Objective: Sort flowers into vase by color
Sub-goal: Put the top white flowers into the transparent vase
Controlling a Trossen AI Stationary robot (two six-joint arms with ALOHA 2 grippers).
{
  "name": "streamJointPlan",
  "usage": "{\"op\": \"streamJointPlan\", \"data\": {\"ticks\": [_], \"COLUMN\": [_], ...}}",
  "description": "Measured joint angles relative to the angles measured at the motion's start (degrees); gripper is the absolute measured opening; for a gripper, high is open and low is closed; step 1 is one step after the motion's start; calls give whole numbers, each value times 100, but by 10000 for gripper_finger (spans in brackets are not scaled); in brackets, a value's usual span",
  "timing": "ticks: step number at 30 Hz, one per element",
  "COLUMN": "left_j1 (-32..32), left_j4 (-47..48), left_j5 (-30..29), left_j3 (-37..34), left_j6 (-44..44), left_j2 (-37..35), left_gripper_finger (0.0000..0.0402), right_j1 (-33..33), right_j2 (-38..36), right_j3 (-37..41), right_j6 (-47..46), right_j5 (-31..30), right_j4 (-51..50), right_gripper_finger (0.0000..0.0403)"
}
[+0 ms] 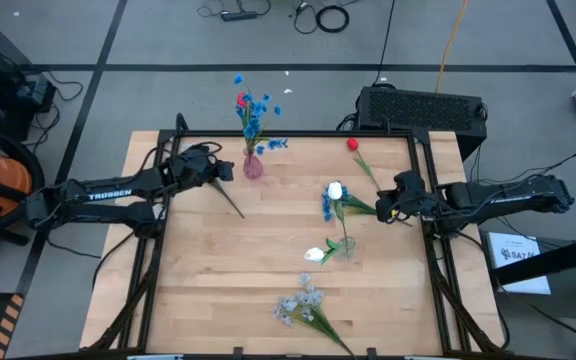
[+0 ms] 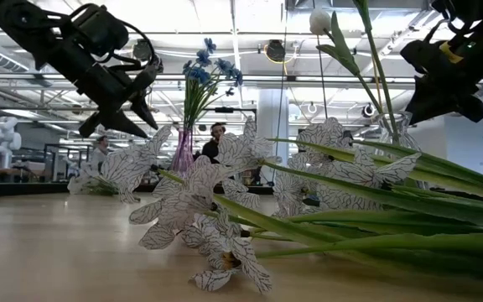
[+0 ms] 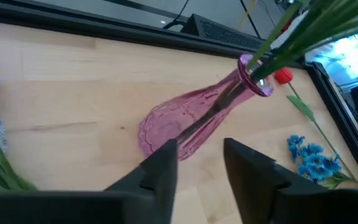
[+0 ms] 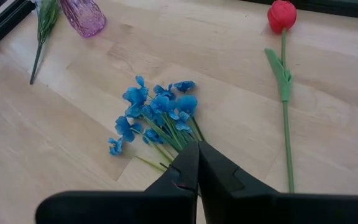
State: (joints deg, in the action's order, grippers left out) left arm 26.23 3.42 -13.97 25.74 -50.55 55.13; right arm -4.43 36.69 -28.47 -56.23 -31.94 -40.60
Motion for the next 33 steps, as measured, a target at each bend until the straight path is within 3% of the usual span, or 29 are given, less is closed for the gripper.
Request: {"op": "streamJointPlan", "data": {"ticks": [5, 13, 20, 24, 29, 33], "left_j1": [155, 199, 393, 641, 982, 1180], "left_j4": [5, 147, 2230, 3075, 3167, 3133], "left_j5": [-169, -377, -566, -186, 472, 611], "left_j3": [0, 2, 686, 1119, 1198, 1198], "left_j6": [79, 147, -678, -1314, -1360, -1365], "left_j2": [0, 0, 328, 823, 1576, 2133], "left_gripper_finger": [188, 193, 193, 193, 193, 193], "right_j1": [0, 0, 0, 0, 0, 0], "right_j2": [0, 0, 0, 0, 0, 0], "right_j3": [0, 0, 0, 0, 0, 0], "right_j6": [41, -108, 37, -13, -27, -69], "right_j5": [-5, 37, -8, -105, -121, -116], "right_j4": [0, 9, 3, 7, 7, 7], "right_gripper_finger": [0, 0, 0, 0, 0, 0]}}
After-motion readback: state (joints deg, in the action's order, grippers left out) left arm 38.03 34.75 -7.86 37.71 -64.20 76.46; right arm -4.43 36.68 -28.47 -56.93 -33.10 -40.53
